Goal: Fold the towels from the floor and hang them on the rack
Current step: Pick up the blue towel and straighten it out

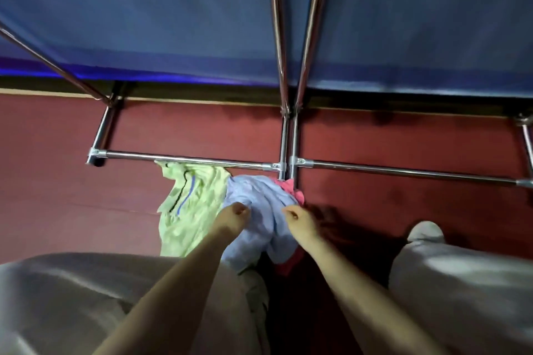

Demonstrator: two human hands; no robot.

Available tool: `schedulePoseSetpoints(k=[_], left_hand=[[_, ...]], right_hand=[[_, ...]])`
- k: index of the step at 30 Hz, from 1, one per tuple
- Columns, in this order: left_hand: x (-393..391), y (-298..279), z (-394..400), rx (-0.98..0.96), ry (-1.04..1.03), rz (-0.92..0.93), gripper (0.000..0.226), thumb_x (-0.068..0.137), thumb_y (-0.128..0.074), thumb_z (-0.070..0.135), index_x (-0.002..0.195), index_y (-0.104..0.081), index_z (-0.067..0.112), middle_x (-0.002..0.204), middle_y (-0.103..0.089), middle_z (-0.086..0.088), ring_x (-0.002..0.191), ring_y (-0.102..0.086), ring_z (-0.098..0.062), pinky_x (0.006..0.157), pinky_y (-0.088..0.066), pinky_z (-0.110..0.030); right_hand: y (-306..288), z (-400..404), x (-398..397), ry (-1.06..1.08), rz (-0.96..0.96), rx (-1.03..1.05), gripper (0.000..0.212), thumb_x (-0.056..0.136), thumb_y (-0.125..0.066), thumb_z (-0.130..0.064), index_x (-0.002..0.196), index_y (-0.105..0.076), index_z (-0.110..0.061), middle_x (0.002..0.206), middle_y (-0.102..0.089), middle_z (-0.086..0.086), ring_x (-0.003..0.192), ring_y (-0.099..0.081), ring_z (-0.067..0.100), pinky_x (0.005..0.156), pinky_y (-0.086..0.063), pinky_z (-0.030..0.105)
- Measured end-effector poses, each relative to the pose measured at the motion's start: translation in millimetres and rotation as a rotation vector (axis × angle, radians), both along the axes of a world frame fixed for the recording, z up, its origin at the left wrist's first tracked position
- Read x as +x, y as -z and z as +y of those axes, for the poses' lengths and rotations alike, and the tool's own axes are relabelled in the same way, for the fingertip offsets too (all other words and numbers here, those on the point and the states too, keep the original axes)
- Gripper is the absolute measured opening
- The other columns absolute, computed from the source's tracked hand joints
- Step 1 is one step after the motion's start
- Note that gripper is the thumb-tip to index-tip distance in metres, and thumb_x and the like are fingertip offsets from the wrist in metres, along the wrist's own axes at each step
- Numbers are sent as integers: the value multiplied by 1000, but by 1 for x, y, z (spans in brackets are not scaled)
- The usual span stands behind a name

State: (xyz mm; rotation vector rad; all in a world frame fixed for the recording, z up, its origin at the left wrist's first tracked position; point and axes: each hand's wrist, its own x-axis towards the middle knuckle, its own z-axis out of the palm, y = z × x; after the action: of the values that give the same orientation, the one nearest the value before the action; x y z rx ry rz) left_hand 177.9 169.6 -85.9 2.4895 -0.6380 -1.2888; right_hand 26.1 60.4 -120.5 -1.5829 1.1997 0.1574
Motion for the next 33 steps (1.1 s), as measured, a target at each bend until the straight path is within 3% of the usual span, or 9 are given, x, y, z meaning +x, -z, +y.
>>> schedulePoseSetpoints(k=[2,5,10,12,17,20,23,25,33], left_hand=[[-8,22,23,20,19,-61,43,74,-49,52,77,-66,13,79,-67,-6,80,-62,-21,72,-45,-34],[-13,45,45,110,115,-139,25,65,-45,40,62,-54,17,68,-59,-7,72,-60,-27,60,-36,-34],[-12,20,41,62,93,-185,24,83,-41,28,88,-58,13,91,-67,-14,92,-61,-36,70,-40,-36],[-10,-1,31,-29,32,-173,2,93,-50,16,91,-51,14,86,-64,-13,88,-61,-34,67,-34,-33],[4,-77,2,-322,41,-244,17,91,-55,6,104,-64,12,79,-61,3,73,-54,-16,61,-33,-20],[13,-133,-12,-512,161,-270,17,88,-57,2,99,-67,11,83,-65,7,71,-52,-4,64,-35,-4],[14,-185,-14,-640,240,-271,16,85,-54,14,95,-65,11,82,-63,11,75,-54,-2,67,-36,-6],[10,-213,-8,-698,278,-271,18,80,-52,19,92,-64,15,81,-63,13,75,-55,0,68,-38,-9],[-40,-268,14,-873,336,-282,17,79,-64,37,82,-63,20,77,-64,12,74,-56,-2,67,-39,-13]], right_hand=[[7,4,6,-133,-22,-21,21,93,-50,-12,100,-70,-7,107,-70,13,93,-62,25,81,-47,32],[9,12,17,-246,-53,-40,27,94,-49,-17,114,-67,-16,118,-68,0,104,-62,18,90,-44,26],[0,21,27,-421,-13,-62,35,97,-46,-25,131,-55,-27,131,-59,-3,115,-57,21,94,-43,29],[-11,20,33,-502,15,-133,41,98,-44,-25,139,-45,-29,137,-55,-1,119,-54,24,95,-41,31],[-65,-3,56,-515,-151,-213,51,97,-47,-17,146,-36,-24,147,-44,0,134,-40,19,106,-27,22],[-115,-18,67,-467,-304,-185,45,88,-48,-1,128,-56,-20,125,-60,3,114,-54,21,97,-38,27],[-162,-27,64,-495,-354,-239,30,80,-50,-1,71,-52,-29,77,-54,-5,79,-52,21,75,-43,38],[-193,-30,51,-546,-351,-318,9,78,-57,-14,70,-53,-16,75,-53,3,76,-53,22,71,-44,39],[-284,-23,-42,-576,-456,-477,25,74,-64,-39,65,-44,-28,63,-43,-10,62,-37,2,56,-31,23]])
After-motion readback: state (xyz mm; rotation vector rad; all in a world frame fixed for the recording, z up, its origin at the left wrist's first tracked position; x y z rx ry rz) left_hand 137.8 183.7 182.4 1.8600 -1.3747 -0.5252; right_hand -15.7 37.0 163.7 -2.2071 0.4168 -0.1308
